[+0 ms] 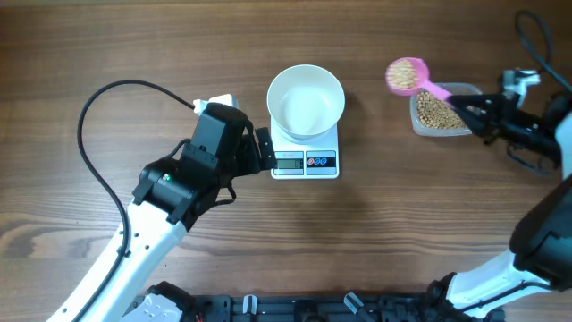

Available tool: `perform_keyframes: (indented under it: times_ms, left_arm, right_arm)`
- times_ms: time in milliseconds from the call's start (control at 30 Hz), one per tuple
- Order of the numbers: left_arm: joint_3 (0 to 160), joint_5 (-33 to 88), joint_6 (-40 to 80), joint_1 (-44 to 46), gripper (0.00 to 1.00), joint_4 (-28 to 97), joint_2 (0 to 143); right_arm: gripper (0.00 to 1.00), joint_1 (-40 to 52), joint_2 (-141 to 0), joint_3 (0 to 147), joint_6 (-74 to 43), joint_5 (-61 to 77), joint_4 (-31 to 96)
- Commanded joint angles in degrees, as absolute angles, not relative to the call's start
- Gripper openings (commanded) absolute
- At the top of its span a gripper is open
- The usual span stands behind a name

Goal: Scoop item into bowl and weigh 150g on scale
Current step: 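Carry the filled scoop with the right gripper over the white bowl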

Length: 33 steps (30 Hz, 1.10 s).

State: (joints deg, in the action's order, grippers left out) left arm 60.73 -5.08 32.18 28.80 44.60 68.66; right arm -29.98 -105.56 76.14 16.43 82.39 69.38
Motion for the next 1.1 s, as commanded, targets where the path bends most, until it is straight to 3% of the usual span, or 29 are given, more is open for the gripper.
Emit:
perform_keyframes:
  times_ms: [0,400,833,1067]
  left_arm:
    - [60.75,-5.65,31.7,28.53,1.0,44.49,68.25]
    - [60.75,-5.65,31.7,28.53,1.0,44.49,68.25]
    - [60.75,-5.65,31.7,28.53,1.0,44.49,68.25]
    - [60.75,-5.65,31.73,28.53,1.0,44.49,68.25]
  right_arm:
    - [0.04,-26.11,-106.61,75.75,18.0,86.04,68.51]
    - [0.04,-16.93,-106.61,75.79,15.77,86.26,66.22]
    - [0.04,-10.59,-106.61,75.79,-10.55,85.69,37.36]
    - [0.04,-8.19,-106.61,75.79,-10.85,77.8,34.74]
